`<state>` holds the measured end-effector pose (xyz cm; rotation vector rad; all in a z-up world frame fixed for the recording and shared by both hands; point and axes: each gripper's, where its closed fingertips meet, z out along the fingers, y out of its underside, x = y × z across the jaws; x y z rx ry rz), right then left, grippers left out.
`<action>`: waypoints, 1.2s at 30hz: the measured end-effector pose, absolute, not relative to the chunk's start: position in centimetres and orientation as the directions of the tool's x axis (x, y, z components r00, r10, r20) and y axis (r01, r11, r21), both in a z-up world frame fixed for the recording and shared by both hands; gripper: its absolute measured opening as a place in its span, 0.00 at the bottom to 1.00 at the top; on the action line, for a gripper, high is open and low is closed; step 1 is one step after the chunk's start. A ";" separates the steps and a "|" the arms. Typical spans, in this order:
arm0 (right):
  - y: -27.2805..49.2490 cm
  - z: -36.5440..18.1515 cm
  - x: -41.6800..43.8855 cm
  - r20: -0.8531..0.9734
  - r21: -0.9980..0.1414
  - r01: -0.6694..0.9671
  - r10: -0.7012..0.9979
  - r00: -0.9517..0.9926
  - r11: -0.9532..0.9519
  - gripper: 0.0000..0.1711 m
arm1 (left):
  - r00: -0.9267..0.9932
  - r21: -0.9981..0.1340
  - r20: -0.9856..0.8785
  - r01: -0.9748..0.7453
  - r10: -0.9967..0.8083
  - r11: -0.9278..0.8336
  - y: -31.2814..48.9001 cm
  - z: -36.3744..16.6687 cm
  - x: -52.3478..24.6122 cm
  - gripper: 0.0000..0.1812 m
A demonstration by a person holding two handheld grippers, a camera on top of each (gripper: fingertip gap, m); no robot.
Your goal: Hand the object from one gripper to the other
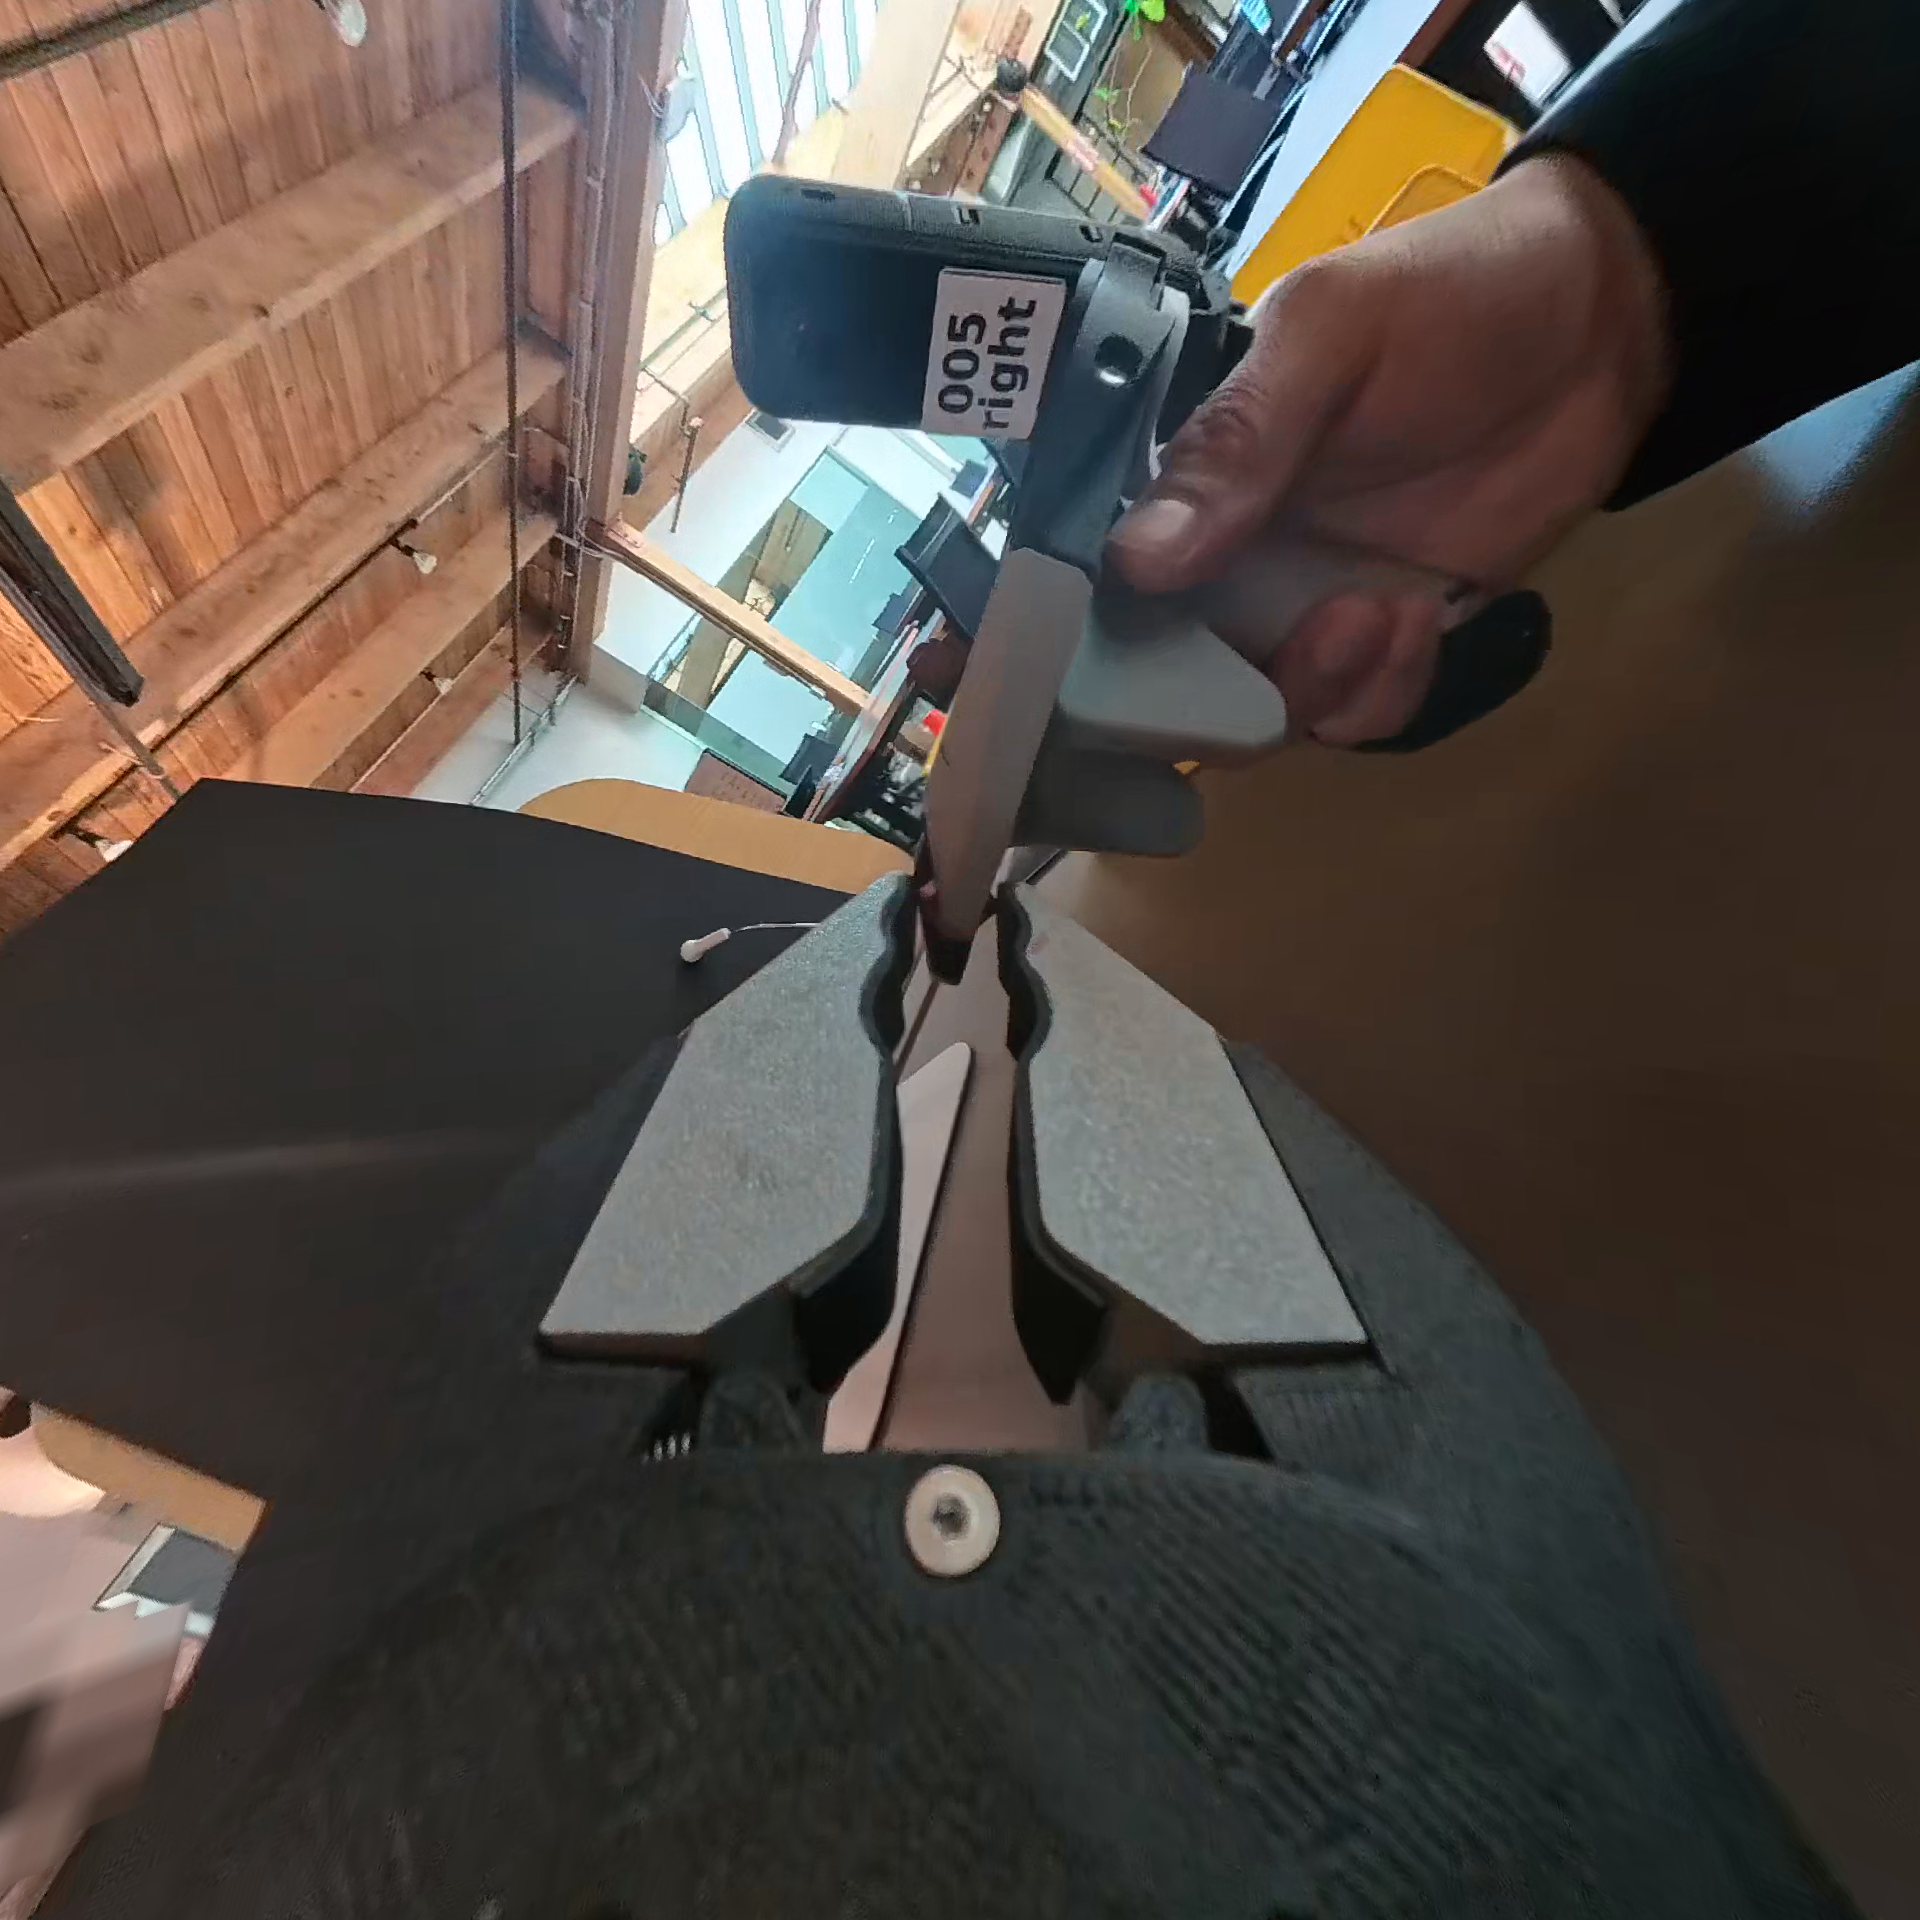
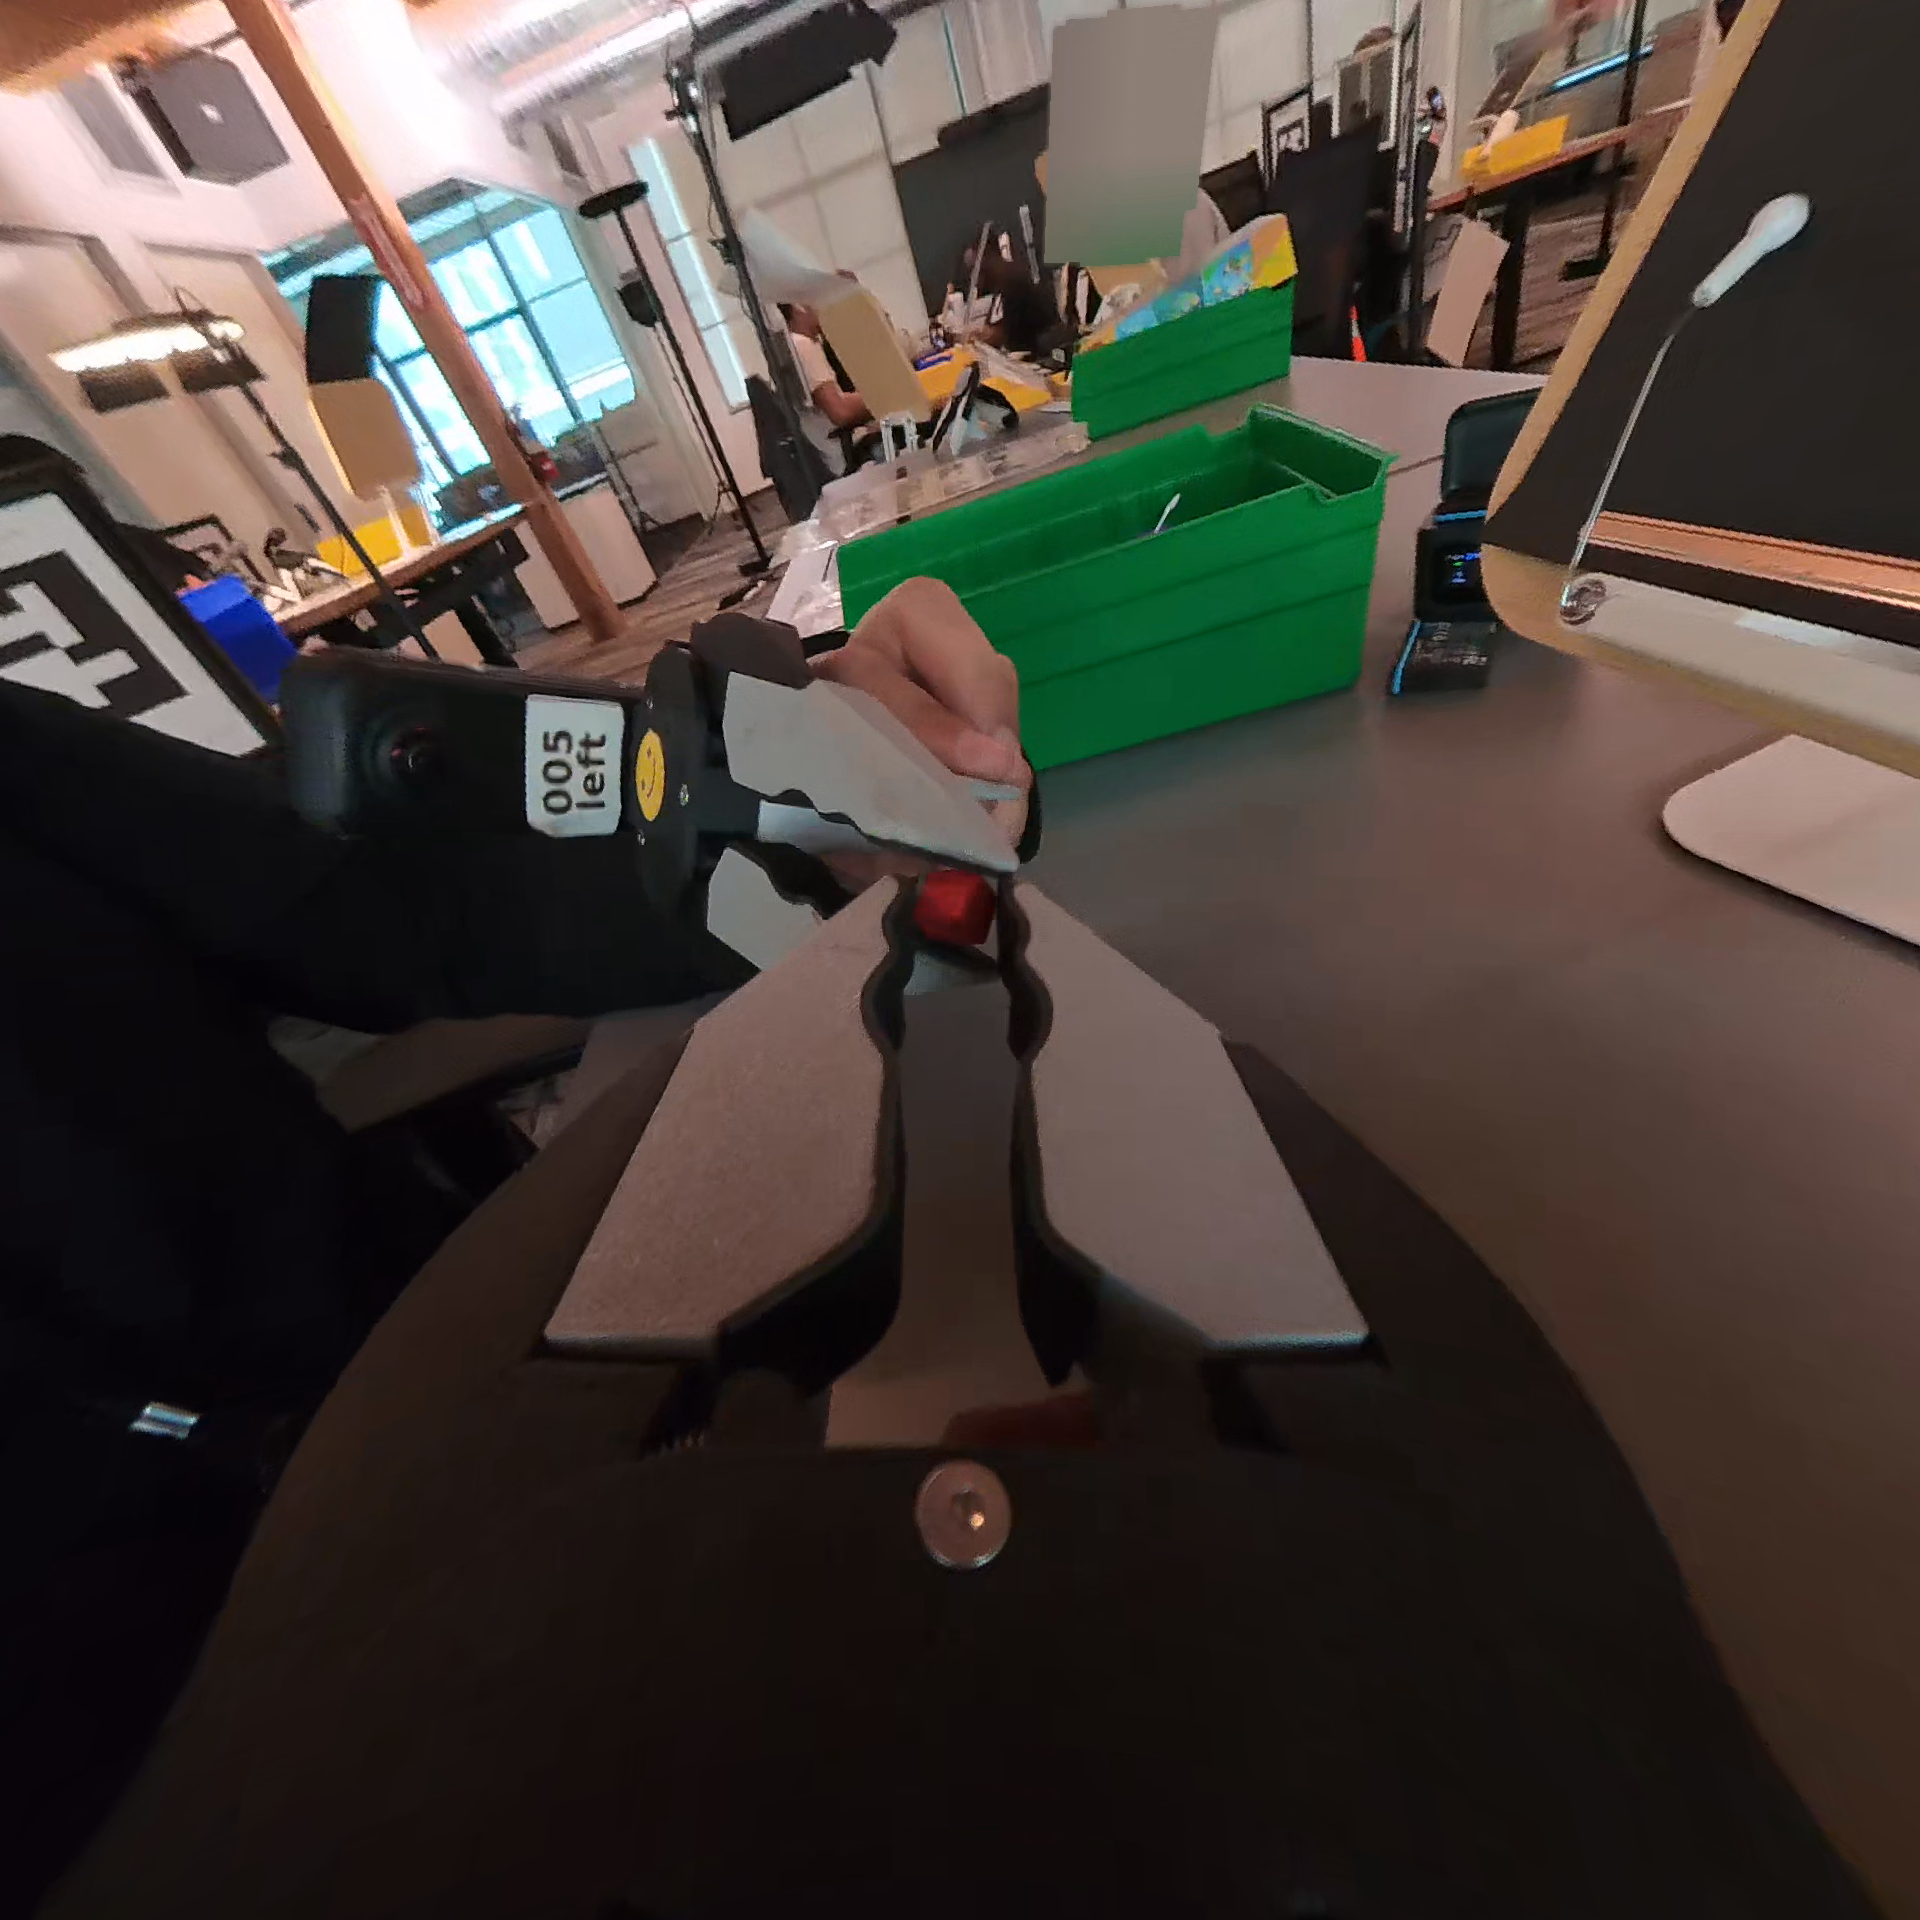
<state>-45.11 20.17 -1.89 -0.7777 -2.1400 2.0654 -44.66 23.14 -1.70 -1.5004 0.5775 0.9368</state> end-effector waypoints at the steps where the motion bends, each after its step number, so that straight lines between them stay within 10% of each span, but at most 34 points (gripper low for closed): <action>1: 20.2 -1.9 -45.2 -0.293 -0.951 0.307 0.400 -0.868 -0.031 0.07 | 0.541 -0.564 -0.824 -0.809 0.165 -0.166 23.1 -1.7 -44.8 0.07; 7: 22.9 -2.8 -48.0 -0.089 -0.971 0.211 0.659 -0.747 0.109 0.07 | 0.630 -0.657 -0.754 -0.717 0.187 -0.235 23.4 -2.8 -46.7 0.10; 12: 30.4 1.3 -49.8 0.319 -0.937 0.038 0.897 -0.305 0.346 0.07 | 0.779 -0.812 -0.572 -0.493 0.256 -0.313 23.3 -4.8 -50.0 0.16; 17: 39.2 6.8 -47.1 0.593 -0.805 0.127 0.778 0.208 0.580 0.07 | 0.781 -0.799 -0.554 -0.401 0.288 -0.449 23.0 -7.0 -52.1 0.14; 26: 49.6 -4.4 -47.1 0.397 -0.732 0.646 0.906 0.148 0.215 0.19 | 0.787 -0.803 -0.543 -0.384 0.293 -0.456 22.9 -7.2 -52.3 0.10; 32: 50.1 1.6 -46.6 0.366 -0.889 0.389 0.886 0.284 0.243 0.33 | 0.811 -0.824 -0.503 -0.348 0.298 -0.447 22.9 -7.5 -52.4 0.10; 36: 47.1 6.5 -45.8 0.347 -0.937 0.138 0.891 0.292 0.320 0.21 | 0.818 -0.832 -0.488 -0.331 0.305 -0.445 22.8 -7.5 -52.7 0.10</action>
